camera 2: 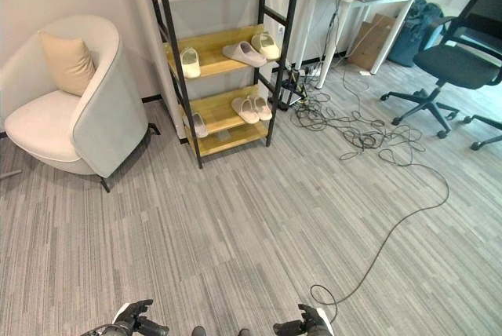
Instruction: Arrange the slippers neatly on the shoe rack.
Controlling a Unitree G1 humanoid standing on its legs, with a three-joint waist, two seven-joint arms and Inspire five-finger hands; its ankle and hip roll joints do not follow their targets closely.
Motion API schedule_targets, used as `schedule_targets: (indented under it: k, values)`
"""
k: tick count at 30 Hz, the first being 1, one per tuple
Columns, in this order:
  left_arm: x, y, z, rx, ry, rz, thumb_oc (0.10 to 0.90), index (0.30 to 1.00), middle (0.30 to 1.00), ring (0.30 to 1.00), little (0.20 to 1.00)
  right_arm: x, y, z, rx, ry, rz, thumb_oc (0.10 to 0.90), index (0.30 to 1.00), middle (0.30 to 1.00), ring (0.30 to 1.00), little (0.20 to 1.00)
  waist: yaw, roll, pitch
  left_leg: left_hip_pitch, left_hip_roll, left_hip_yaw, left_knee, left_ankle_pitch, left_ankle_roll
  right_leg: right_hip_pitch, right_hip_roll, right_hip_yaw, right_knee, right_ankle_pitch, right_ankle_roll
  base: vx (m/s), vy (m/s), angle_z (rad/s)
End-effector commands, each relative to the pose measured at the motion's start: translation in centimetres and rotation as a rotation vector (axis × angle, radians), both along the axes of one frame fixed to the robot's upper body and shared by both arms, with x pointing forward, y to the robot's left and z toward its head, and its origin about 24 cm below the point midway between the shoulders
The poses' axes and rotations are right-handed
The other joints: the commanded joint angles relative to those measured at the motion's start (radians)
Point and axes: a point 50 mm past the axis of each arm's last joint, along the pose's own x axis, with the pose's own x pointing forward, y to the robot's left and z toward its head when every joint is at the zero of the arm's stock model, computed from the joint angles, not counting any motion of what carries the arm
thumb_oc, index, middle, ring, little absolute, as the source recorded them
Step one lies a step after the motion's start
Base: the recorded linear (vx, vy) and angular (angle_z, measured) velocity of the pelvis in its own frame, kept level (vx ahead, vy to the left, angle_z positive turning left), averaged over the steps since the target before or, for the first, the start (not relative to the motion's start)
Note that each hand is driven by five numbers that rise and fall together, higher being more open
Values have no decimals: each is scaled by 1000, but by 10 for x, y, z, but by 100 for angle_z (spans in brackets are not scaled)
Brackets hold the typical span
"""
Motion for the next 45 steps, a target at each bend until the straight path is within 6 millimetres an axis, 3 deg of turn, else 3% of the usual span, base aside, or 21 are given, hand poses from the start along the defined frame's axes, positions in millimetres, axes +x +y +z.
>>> schedule_targets:
  k: [1, 11, 16, 19, 20, 26, 29, 33, 35, 38, 40, 44, 45]
  values:
    - [11, -1, 2, 33, -19, -37, 800, 900, 900, 900, 900, 5, -5, 2, -43, -2, 24, 800, 900, 900, 900, 900, 11, -26, -24, -13, 31, -30, 2, -73, -61, 5, -69, -14, 13, -91, 108, 0, 0, 0]
    - [12, 1, 3, 47, -19, -24, 800, 900, 900, 900, 900, 5, -7, 2, -45, -5, 7, 800, 900, 900, 900, 900, 2, -27, -8, -10, 42, -34, 2, -69, -65, 8, -54, -15, 13, -95, 90, 16, -47, 0]
    - [20, -2, 5, 36, -36, -41, 800, 900, 900, 900, 900, 8, -10, 4, -45, -12, -9, 800, 900, 900, 900, 900, -7, -23, 15, -11, 59, -32, 9, -61, -70, -29, -39, -5, 71, -117, 70, -8, -87, -1]
    - [27, -4, 7, 31, -58, -53, 800, 900, 900, 900, 900, 9, -11, 5, -45, -19, -16, 800, 900, 900, 900, 900, -10, -30, 30, -43, 63, -21, 83, -78, -76, -39, -38, 1, 89, -124, 63, -17, -101, -2]
    - [36, -7, 10, 19, -89, -62, 800, 900, 900, 900, 900, 11, -13, 6, -43, -26, -27, 800, 900, 900, 900, 900, -9, -43, 49, -94, 62, -10, 185, -94, -89, -36, -44, 6, 90, -127, 57, -7, -130, 0]
    - [47, -11, 14, 16, -120, -88, 800, 900, 900, 900, 900, 9, -19, 7, -56, -22, -61, 800, 900, 900, 900, 900, -1, -59, 80, -229, 57, -16, 397, -48, -88, -19, -48, 5, 105, -135, 37, 61, -78, -2]
    - [38, -12, 10, 17, -86, -99, 800, 900, 900, 900, 900, 6, -20, 6, -56, -18, -66, 800, 900, 900, 900, 900, 10, -60, 64, -255, 7, -15, 306, -85, -63, 5, -44, 19, 93, -152, 44, 235, 33, -14]
    - [34, -11, 9, 12, -76, -99, 800, 900, 900, 900, 900, 9, -15, 6, -52, -25, -50, 800, 900, 900, 900, 900, 34, -46, 50, -269, -24, -39, 189, -41, -59, 42, -17, 64, 99, -178, 44, 247, 97, -4]
    - [32, -10, 8, 19, -74, -95, 800, 900, 900, 900, 900, 9, -12, 5, -43, -24, -42, 800, 900, 900, 900, 900, 36, -49, 38, -260, -40, -55, 191, -43, -45, 52, -24, 72, 119, -189, 55, 263, 153, -72]
    - [29, -5, 8, 35, -62, -87, 800, 900, 900, 900, 900, 13, -8, 5, -34, -28, -8, 800, 900, 900, 900, 900, 45, -50, 25, -203, -49, -39, 173, -90, -4, -4, -48, 74, 282, -171, 107, 235, 175, -69]
    - [31, 0, 9, 39, -75, -65, 800, 900, 900, 900, 900, 22, -6, 8, -27, -50, 5, 800, 900, 900, 900, 900, 41, -43, 41, -165, -49, -36, 168, -109, 20, -93, -65, 67, 445, -75, 151, 125, 96, -45]
    - [33, 3, 11, 47, -81, -59, 800, 900, 900, 900, 900, 27, -5, 10, -27, -71, 9, 800, 900, 900, 900, 900, 30, -30, 55, -134, -41, -35, 167, -130, 35, -149, -73, 52, 551, -30, 176, 126, 73, -19]
    - [33, 3, 11, 50, -83, -64, 800, 900, 900, 900, 900, 28, -5, 10, -26, -74, 11, 800, 900, 900, 900, 900, 23, -10, 60, -94, -31, -32, 159, -153, 41, -205, -104, -4, 588, -32, 166, 241, 82, -3]
